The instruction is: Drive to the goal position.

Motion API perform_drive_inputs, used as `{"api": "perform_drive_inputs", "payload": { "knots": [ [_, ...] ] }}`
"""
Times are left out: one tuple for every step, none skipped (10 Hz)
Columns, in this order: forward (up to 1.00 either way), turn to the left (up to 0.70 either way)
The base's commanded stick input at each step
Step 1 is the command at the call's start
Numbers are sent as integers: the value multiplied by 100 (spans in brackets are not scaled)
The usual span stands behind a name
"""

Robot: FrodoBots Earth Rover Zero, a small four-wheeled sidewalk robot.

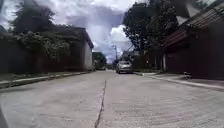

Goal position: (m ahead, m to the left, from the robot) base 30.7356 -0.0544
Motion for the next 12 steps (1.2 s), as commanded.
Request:
{"api": "perform_drive_inputs", "payload": {
  "knots": [
    [70,0],
    [70,0],
    [70,0],
    [70,0],
    [70,0],
    [70,0],
    [70,0],
    [70,0],
    [70,0],
    [70,0],
    [70,0],
    [70,0]
  ]
}}
